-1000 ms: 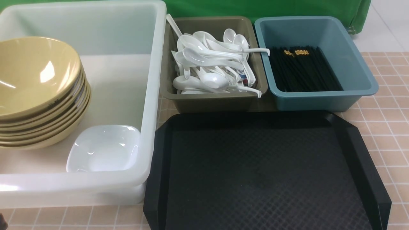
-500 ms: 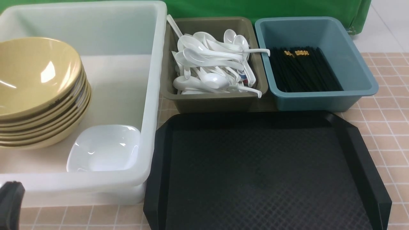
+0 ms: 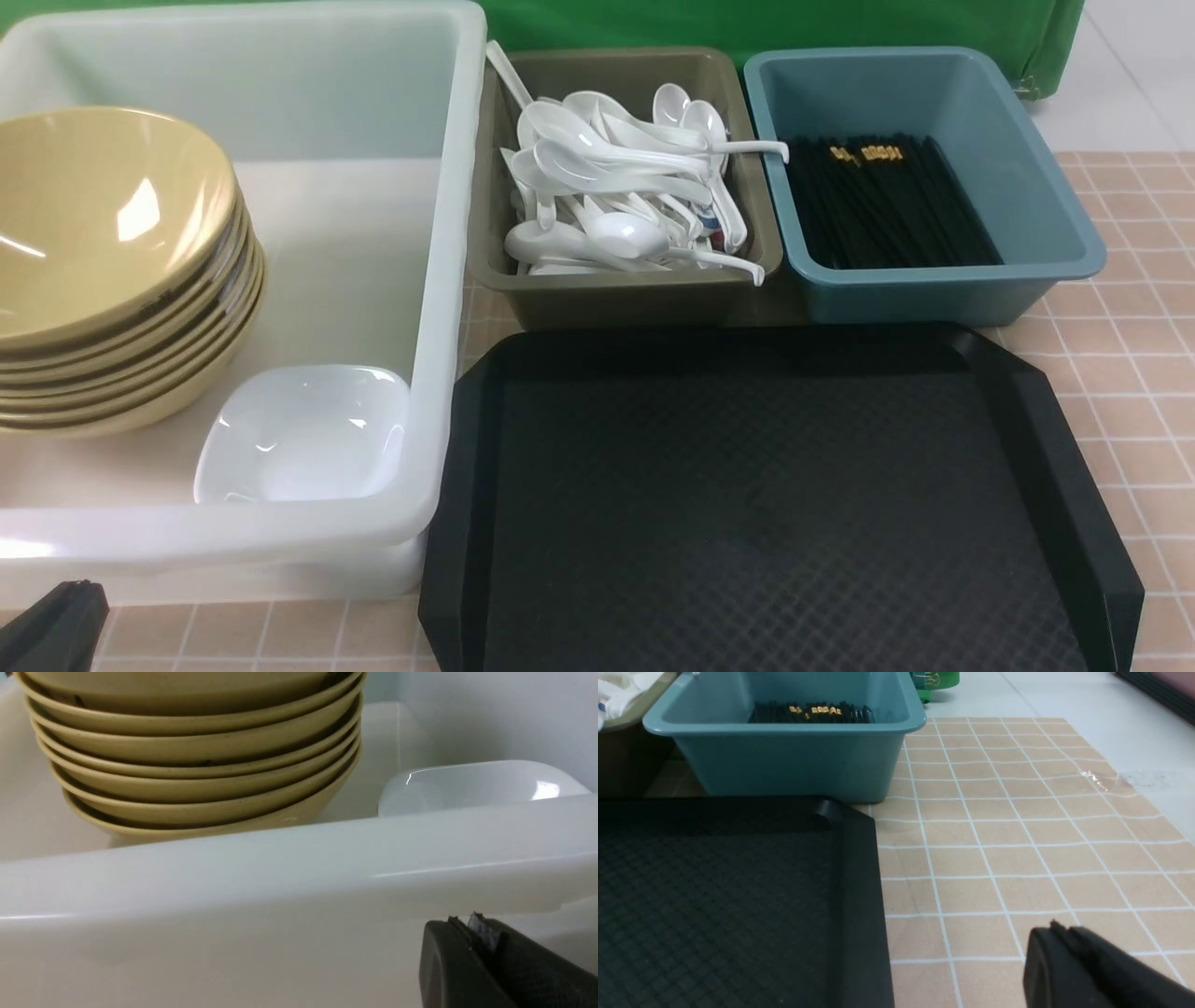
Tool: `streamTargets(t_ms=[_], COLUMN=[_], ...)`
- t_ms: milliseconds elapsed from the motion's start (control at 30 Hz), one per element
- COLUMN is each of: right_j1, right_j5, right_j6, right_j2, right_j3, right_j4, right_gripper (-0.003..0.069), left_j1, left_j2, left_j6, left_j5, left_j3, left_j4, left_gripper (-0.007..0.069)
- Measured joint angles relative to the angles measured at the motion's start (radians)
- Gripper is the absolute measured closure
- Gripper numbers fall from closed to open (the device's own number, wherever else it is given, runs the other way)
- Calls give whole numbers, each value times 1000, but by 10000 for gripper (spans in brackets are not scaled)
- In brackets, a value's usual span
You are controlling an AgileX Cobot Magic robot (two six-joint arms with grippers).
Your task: On brown table put chopsticks spoon bowls plates into blue grey white boxes.
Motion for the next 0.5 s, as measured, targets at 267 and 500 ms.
streamTargets(t_ms=[267, 500], right_j1=[-1, -1], right_j5=[0, 0], right_j6=[0, 0], right_j2=[0, 0], right_j3=[0, 0], right_j4=[0, 0], right_gripper=[580, 575], left_j1=[0, 0], left_j2=[0, 0], left_j6=[0, 0], left_j5=[0, 0], left_j3=[0, 0], left_j4=[0, 0], left_gripper=[623, 623])
